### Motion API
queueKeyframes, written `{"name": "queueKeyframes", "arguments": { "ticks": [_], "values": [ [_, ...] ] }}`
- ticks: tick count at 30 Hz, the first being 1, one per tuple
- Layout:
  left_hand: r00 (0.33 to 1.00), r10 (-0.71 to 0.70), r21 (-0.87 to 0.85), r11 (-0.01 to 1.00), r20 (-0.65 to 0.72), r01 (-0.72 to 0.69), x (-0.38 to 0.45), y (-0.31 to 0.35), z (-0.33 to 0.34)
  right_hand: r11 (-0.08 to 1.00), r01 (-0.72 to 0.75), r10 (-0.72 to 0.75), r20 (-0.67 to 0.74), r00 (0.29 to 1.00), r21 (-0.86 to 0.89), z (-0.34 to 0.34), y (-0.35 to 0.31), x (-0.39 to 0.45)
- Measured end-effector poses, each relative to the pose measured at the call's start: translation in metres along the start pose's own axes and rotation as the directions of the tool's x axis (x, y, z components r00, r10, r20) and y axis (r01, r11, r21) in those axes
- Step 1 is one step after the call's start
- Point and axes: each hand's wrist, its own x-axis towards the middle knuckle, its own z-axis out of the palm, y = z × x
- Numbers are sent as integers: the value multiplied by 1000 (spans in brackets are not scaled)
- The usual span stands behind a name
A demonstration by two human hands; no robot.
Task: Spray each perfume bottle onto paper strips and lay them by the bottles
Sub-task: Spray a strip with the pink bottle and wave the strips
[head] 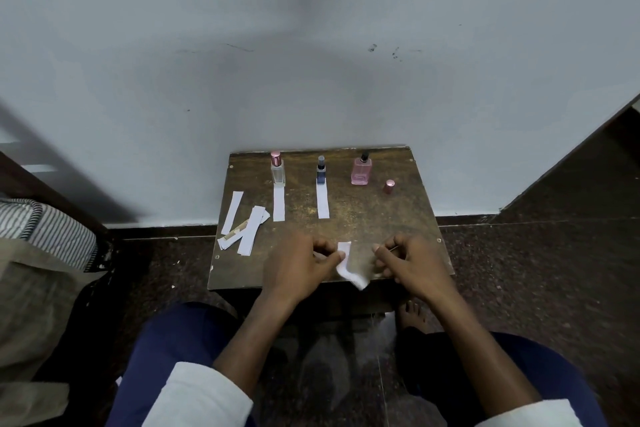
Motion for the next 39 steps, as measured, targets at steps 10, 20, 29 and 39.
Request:
{"name": "queueKeyframes", "arguments": {
  "ticks": [10, 20, 29, 39],
  "values": [
    [960, 53, -809, 552, 274, 200, -4, 24, -17, 998, 41, -40, 9, 999, -47, 1, 0, 0],
    [922, 215, -773, 622, 323, 126, -5, 16, -19, 990, 43, -47, -25, 999, -133, -2, -1, -1],
    [997, 5, -298, 954, 74, 17, 9, -7, 6, 1000, 0, 1, 25, 1000, -5, -2, -7, -5],
    [986, 161, -276, 950, 38, -145, 6, 0, 6, 953, 26, -87, 190, 978, 303, 3, -29, -16]
  ]
}}
